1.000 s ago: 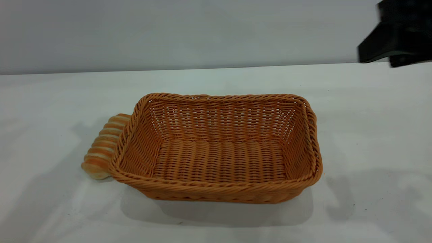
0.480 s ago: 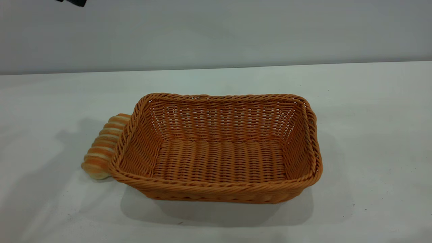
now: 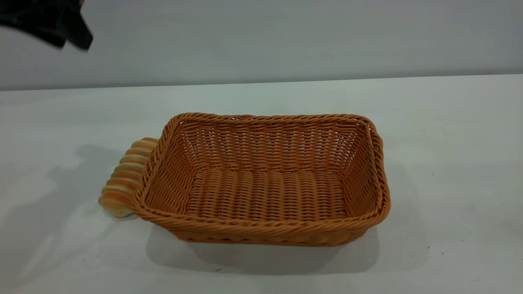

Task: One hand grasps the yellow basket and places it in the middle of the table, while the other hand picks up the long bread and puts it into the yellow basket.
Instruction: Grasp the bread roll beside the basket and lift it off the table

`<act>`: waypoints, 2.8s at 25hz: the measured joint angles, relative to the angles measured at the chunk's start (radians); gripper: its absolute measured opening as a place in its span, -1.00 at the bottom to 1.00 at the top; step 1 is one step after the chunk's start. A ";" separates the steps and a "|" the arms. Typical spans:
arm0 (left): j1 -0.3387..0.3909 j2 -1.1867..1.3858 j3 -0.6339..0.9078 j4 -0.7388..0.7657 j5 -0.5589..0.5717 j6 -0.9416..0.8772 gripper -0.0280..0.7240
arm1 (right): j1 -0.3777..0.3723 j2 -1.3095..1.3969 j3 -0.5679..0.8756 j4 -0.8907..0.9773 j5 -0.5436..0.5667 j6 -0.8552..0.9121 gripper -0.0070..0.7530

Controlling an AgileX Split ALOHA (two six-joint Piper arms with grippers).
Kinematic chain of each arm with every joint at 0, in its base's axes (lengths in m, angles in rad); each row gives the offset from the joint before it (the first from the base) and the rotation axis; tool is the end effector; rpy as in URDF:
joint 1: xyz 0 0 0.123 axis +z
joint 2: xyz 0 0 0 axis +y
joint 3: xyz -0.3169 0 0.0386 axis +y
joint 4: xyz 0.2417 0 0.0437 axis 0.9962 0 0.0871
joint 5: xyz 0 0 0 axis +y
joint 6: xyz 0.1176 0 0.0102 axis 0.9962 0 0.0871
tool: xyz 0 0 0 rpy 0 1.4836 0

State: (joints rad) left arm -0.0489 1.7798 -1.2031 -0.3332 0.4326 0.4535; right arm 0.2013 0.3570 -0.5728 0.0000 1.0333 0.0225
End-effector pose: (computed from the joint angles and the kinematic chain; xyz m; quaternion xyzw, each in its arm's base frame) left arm 0.4012 -0.0359 0.2381 0.1156 0.9354 -0.0484 0.3307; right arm 0.0306 0.0062 0.2855 -0.0815 0.9093 0.0456 0.4054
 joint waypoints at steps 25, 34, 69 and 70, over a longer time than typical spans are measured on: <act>0.067 0.339 -0.004 -0.382 0.010 0.349 0.27 | 0.000 -0.220 0.037 0.054 0.174 0.026 0.13; 0.080 0.386 -0.010 -0.404 -0.005 0.384 0.27 | 0.000 -0.220 0.040 0.084 0.156 0.025 0.13; 0.047 0.499 -0.030 -0.546 -0.041 0.537 -0.37 | 0.000 -0.220 0.040 0.111 0.149 0.025 0.02; 0.047 0.499 -0.030 -0.546 -0.041 0.539 -0.52 | 0.000 -0.220 0.040 0.111 0.149 0.025 0.02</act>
State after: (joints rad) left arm -0.0018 2.2793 -1.2329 -0.8790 0.3913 0.9924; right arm 0.2013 0.1366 -0.5330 0.1113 1.1825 0.0479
